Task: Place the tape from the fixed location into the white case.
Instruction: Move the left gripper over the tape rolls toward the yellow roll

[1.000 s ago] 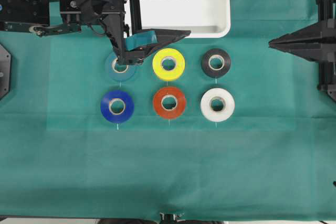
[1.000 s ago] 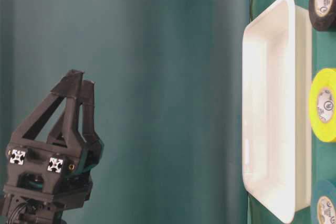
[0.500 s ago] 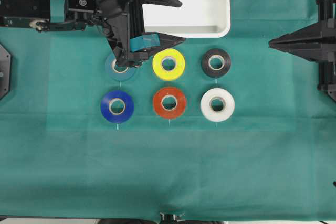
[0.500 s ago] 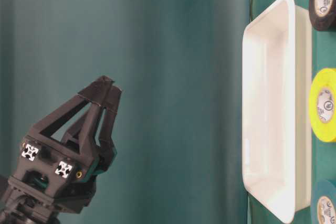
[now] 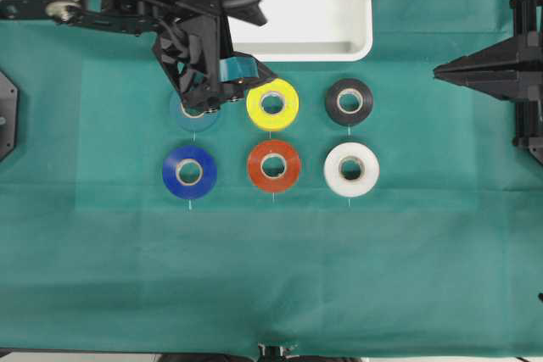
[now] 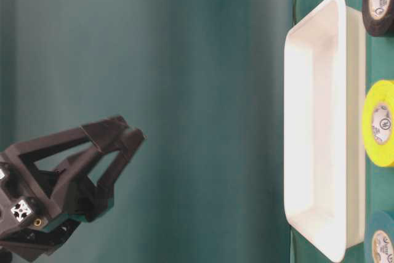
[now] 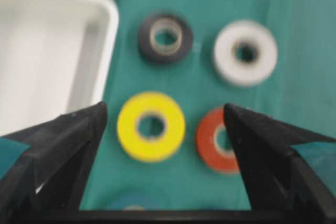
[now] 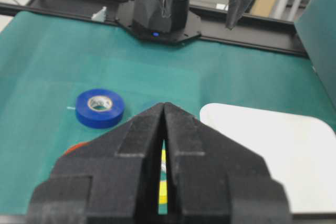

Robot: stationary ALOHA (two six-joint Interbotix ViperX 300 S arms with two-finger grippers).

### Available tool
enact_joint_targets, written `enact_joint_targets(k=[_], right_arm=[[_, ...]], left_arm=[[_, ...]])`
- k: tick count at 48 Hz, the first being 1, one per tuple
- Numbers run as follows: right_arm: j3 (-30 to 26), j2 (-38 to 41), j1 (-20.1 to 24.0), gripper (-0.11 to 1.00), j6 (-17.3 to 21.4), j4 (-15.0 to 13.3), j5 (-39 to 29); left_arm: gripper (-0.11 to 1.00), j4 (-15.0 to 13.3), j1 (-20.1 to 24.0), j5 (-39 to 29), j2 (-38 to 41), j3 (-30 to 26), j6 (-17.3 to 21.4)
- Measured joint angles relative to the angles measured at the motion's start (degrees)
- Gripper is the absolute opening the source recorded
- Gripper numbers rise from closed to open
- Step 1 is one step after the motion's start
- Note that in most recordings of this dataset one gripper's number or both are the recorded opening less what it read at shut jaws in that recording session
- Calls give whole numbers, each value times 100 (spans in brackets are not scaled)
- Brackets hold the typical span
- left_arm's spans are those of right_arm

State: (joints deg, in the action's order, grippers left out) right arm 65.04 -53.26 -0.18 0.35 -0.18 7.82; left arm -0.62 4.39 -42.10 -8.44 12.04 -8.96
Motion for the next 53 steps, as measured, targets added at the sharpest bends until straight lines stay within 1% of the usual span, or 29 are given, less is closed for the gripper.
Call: enact_joint_targets(k=[5, 10, 14, 19, 25, 41, 47, 53], right_arm=[[0, -9, 0, 0, 0, 0, -9], [0, 0, 0, 0, -9, 0, -9], [9, 0, 0, 0, 0, 0, -18], [0, -9, 0, 0, 0, 0, -18], [0, 0, 0, 0, 0, 0, -35], [0, 0, 0, 0, -9, 0, -53], [0, 0, 0, 0, 0, 0, -53], [0, 0, 0, 0, 0, 0, -53]], left_arm=[[100, 0, -9, -589, 202, -272, -114], [100, 0, -26, -1090, 378, -571, -132], [100, 0, -53, -1380, 492, -765, -132], [100, 0, -62, -1582, 606, -958, -132], [100, 0, -70, -1652, 677, -1063, -132], [100, 0, -79, -1644, 677, -1063, -185], [100, 0, -97, -1635, 686, -1063, -387], [100, 0, -105, -1626, 721, -1081, -800]])
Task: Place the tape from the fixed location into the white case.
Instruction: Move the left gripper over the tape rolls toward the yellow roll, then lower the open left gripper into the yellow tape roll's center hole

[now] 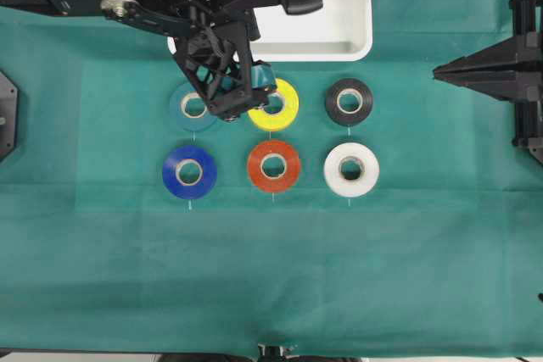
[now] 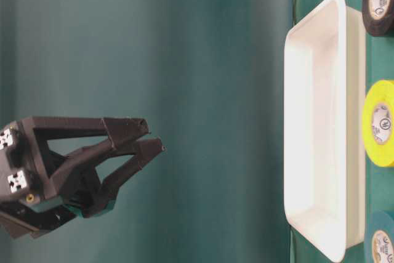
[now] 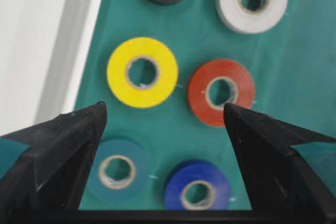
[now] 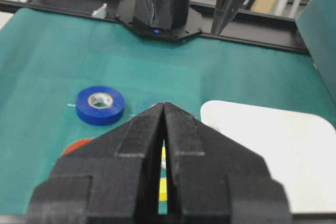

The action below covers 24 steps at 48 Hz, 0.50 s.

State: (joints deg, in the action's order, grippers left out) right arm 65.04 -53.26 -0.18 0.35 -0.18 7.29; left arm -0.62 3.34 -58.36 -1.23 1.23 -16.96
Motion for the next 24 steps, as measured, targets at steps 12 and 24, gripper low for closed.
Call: enact_joint_targets(k=[12, 24], right_arm=[[0, 0, 0, 0, 0, 0, -9], [0, 0, 0, 0, 9, 0, -70]], left_arm=[[100, 0, -53, 0, 149, -193, -729], [100, 0, -97, -132, 299, -369, -782]])
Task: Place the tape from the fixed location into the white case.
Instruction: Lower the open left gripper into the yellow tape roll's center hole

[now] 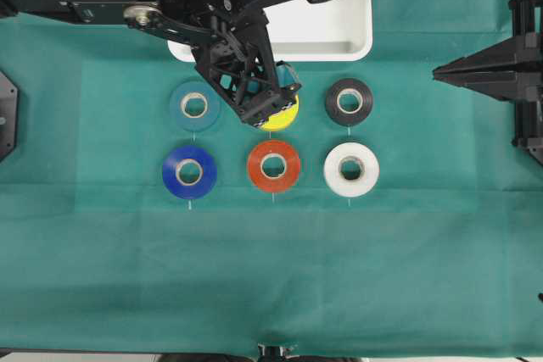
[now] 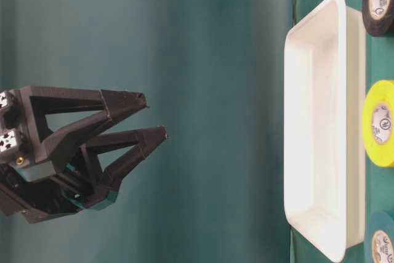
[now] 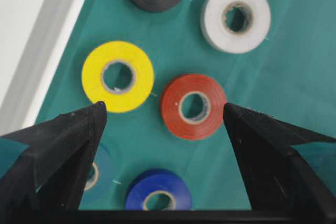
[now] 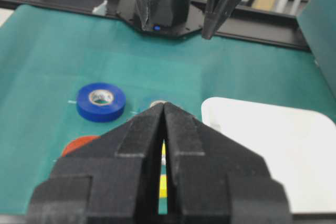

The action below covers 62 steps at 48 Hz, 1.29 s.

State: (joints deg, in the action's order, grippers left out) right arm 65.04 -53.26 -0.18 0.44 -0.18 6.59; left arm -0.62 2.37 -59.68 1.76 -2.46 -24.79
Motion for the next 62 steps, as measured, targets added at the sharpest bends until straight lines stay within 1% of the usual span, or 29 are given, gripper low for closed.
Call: enact_joint_targets(k=[37, 41, 47, 62], right_arm=[[0, 0, 0, 0, 9, 0, -18], [0, 0, 0, 0, 9, 0, -26], [0, 0, 0, 0, 9, -9, -26], [0, 35, 0, 0, 9, 0, -18]], left_arm=[[100, 9, 9, -26, 35, -9, 0], [100, 9, 0, 9, 105, 62, 0], [100, 9, 0, 149, 316, 246, 0], [100, 0, -149, 826, 835, 615, 0]])
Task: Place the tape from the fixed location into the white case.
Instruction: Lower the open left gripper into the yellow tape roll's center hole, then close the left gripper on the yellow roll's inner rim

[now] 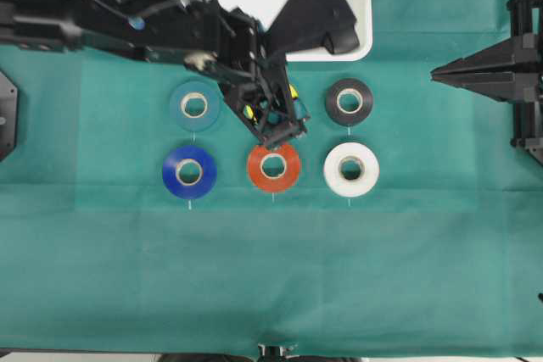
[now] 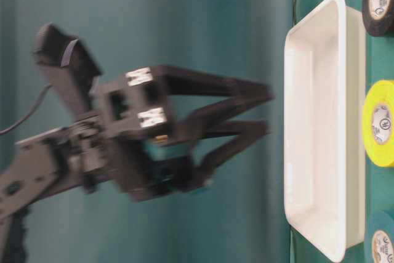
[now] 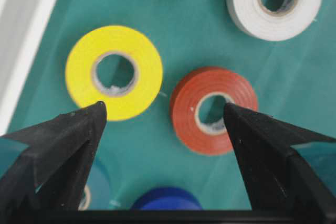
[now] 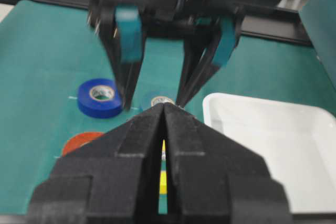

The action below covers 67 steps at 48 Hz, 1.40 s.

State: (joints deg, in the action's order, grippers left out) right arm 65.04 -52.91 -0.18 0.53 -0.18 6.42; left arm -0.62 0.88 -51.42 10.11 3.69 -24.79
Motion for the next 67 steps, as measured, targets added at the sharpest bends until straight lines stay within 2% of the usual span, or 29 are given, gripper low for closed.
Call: enact_joint_targets(k=[9, 40, 67], right_arm=[[0, 9, 0, 0, 0, -9, 0], [0, 70, 0, 0, 9, 0, -9], [0, 149, 0, 0, 0, 0, -9]], left_arm=[[100, 9, -18, 369, 220, 185, 0], [100, 9, 62, 1028, 615, 562, -9], [100, 0, 53, 1169, 1099, 527, -114]])
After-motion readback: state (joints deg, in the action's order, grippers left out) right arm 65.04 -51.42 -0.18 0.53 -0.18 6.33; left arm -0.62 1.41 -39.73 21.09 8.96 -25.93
